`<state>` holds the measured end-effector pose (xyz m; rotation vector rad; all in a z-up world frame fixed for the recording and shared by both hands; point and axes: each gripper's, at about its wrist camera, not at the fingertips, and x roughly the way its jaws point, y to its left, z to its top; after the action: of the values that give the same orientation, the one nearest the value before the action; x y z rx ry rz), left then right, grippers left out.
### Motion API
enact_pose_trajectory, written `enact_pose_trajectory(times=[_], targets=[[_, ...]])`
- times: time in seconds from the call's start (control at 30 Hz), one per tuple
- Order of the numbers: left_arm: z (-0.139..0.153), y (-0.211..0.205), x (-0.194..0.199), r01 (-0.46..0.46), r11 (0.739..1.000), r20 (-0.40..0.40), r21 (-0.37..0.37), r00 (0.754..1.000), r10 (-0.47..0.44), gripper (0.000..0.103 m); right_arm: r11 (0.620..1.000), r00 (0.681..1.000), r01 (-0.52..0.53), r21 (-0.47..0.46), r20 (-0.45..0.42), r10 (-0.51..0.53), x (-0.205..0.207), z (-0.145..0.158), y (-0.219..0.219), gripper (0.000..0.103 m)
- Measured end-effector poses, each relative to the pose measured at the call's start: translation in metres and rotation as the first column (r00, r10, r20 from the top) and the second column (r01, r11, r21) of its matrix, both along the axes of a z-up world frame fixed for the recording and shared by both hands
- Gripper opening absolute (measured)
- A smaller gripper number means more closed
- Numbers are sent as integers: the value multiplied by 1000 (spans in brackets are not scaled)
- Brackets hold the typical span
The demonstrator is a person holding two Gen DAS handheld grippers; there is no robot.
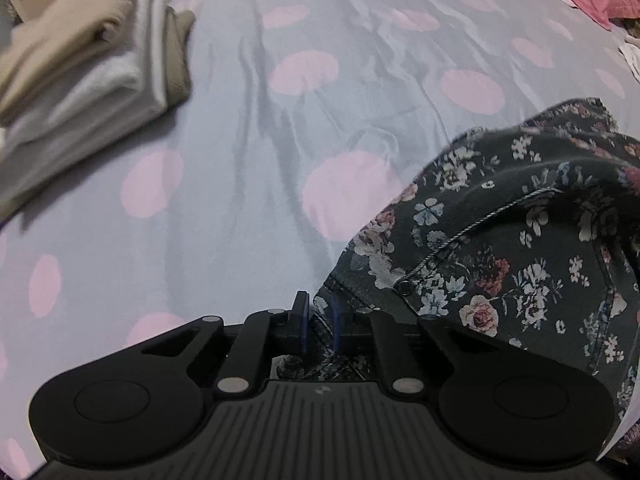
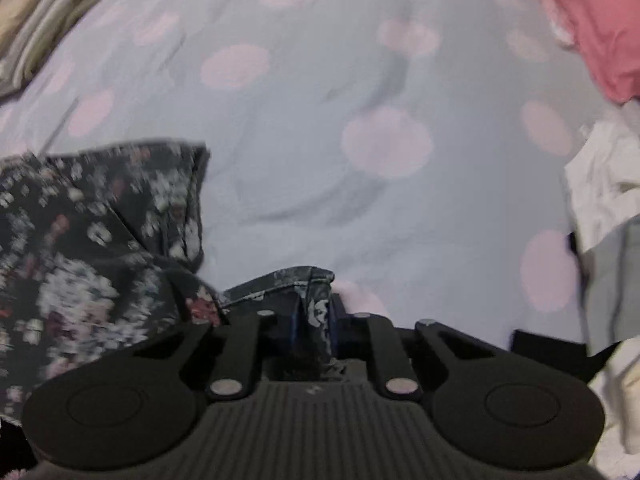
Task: Fold clothes
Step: 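Grasp the jeans waistband with the left gripper while the right gripper grips a leg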
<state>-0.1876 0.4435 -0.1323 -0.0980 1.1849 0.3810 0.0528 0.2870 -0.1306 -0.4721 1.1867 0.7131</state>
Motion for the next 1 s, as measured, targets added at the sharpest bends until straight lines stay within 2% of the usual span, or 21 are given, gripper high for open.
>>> enact_pose_trajectory(times=[0.03,0.1,0.13,0.17,0.27,0.33,0.43,0.53,0.57,0.6,0.67,0.7,0.87,0.97,1.0], targets=[[7,1,-1,-9,1000,15,9,1000,9,7,1000,1000,7,5,27,-7,0,13,-4,14],[23,6,-2,-32,999,53,35,998,30,0,1000,995,22,12,97,-23,4,40,-12,14],[32,8,-1,-44,996,68,75,997,39,0,999,989,43,10,139,-44,9,55,-17,14],[43,12,-1,-59,992,85,112,995,49,0,998,981,65,10,181,-66,13,71,-23,14],[79,31,3,-112,983,143,148,986,90,0,990,944,137,35,297,-141,25,114,-39,13],[96,40,9,-94,987,149,133,986,74,0,983,901,179,37,395,-179,29,138,-49,12],[105,42,16,-5,997,125,75,992,-4,0,973,852,229,26,478,-214,37,158,-59,11],[92,30,16,80,994,88,72,992,-86,2,950,799,309,39,531,-281,43,172,-77,11],[84,26,15,105,993,79,61,991,-109,11,941,782,334,55,541,-309,47,177,-84,11],[77,22,14,130,990,69,50,989,-133,25,934,765,353,56,557,-322,51,182,-91,11],[58,10,11,174,984,42,44,983,-176,42,919,731,391,57,587,-348,58,192,-106,11],[47,4,9,194,980,26,46,980,-195,46,911,713,409,57,603,-358,62,197,-113,11],[-4,-9,8,239,971,-60,23,970,-237,46,877,642,479,34,668,-377,72,210,-144,11],[-20,-6,9,222,975,-72,5,973,-221,46,864,629,503,28,673,-388,79,211,-158,11],[-22,-5,11,214,977,-73,-6,974,-214,43,859,621,510,28,680,-391,80,210,-161,11]])
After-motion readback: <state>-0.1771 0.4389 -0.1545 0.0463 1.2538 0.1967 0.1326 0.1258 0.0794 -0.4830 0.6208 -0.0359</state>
